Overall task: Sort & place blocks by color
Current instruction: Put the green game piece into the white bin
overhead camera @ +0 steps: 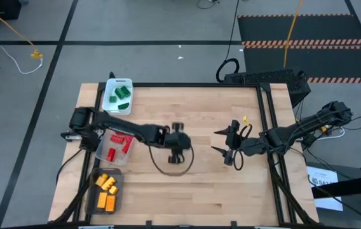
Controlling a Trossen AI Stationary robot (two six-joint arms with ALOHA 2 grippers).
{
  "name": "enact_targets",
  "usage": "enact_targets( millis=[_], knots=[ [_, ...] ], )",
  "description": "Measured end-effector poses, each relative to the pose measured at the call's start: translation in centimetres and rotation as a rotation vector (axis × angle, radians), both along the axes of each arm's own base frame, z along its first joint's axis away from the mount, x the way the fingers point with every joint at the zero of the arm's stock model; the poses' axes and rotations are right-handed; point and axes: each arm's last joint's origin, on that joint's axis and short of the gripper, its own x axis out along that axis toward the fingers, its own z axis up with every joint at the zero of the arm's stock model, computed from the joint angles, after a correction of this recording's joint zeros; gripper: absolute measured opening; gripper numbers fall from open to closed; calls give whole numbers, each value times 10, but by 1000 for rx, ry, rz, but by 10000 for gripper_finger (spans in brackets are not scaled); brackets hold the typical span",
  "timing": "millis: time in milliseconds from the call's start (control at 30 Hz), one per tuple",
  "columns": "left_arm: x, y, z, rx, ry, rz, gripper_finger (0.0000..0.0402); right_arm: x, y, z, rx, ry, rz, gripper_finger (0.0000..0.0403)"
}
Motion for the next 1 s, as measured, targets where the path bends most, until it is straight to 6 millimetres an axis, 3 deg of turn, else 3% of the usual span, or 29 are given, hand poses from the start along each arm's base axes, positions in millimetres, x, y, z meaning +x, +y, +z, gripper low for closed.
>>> enact_targets(
  millis=[200,400,567,800,1000],
  knots=[
    [-34,52,50,113,-59,404,155,0,0,0,0,2,0,286],
    [-88,102,93,118,-59,703,156,-1,2,0,2,2,8,286],
    [-134,135,115,121,-39,937,156,-2,5,0,2,2,28,286],
    [-174,177,118,100,46,1163,156,-2,7,0,8,-5,33,286],
    [-198,205,107,57,170,1324,156,-1,7,2,16,-21,33,286]
  ],
)
